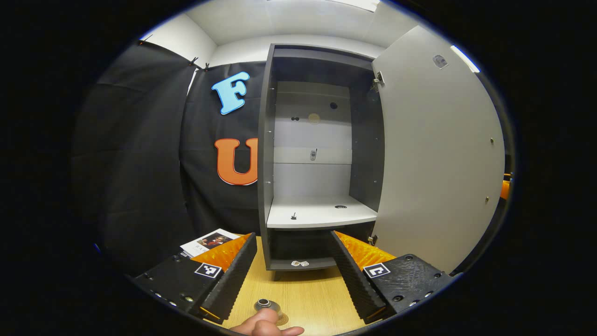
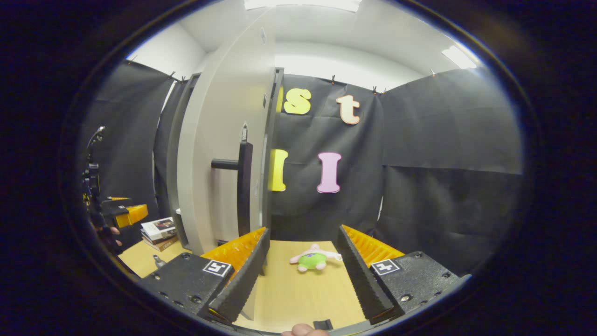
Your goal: Open the cabinet door with the right hand, grasp the bottle in the cabinet with the left hand and place it on the coaster, then close the cabinet door with the right hand.
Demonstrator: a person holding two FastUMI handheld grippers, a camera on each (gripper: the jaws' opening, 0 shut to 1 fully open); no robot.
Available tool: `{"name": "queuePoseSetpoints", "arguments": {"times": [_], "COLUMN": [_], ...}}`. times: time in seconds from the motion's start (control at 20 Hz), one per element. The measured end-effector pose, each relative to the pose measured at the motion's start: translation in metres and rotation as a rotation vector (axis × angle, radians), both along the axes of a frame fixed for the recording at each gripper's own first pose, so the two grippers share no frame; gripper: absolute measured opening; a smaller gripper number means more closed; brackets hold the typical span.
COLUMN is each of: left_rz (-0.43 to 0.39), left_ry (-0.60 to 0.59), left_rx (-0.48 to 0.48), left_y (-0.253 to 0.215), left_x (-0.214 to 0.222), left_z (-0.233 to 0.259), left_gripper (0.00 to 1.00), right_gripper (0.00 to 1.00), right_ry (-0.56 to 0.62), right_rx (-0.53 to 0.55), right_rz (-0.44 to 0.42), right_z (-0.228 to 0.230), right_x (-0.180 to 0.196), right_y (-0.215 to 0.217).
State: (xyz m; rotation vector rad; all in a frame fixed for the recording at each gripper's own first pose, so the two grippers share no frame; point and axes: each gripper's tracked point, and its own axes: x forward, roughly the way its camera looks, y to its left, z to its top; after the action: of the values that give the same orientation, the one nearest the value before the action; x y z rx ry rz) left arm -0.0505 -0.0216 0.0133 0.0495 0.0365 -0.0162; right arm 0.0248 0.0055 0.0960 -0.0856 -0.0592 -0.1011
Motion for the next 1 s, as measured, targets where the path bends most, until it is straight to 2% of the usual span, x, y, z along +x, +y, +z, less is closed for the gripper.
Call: {"name": "queuePoseSetpoints", "arguments": {"times": [0.2,0.35,0.85,1.0], "left_rz": [0.004,0.011,0.048,0.077], "left_ry": [0.004,-0.003,-0.031,-0.042], "left_rx": [-0.002,-0.017,-0.021,-0.027], "left_y": [0.012,0.025,0.056,0.069], "left_x": [-0.01,-0.02,-0.054,-0.065], "left_z": [-0.004,-0.003,-0.004,-0.004], "left_gripper": [0.94,0.94,0.95,0.95], "right_gripper": [0.94,0.94,0.94,0.94], "right_ry": [-0.005,0.046,0.053,0.062], "right_rx": [-0.018,0.064,0.035,0.064], "right_rz": [0.039,0.116,0.246,0.29], "right_z": [-0.002,-0.012,-0.01,-0.009], "right_x": [0.0,0.005,0.024,0.034], "right_y": [0.028,0.06,0.118,0.136]}}
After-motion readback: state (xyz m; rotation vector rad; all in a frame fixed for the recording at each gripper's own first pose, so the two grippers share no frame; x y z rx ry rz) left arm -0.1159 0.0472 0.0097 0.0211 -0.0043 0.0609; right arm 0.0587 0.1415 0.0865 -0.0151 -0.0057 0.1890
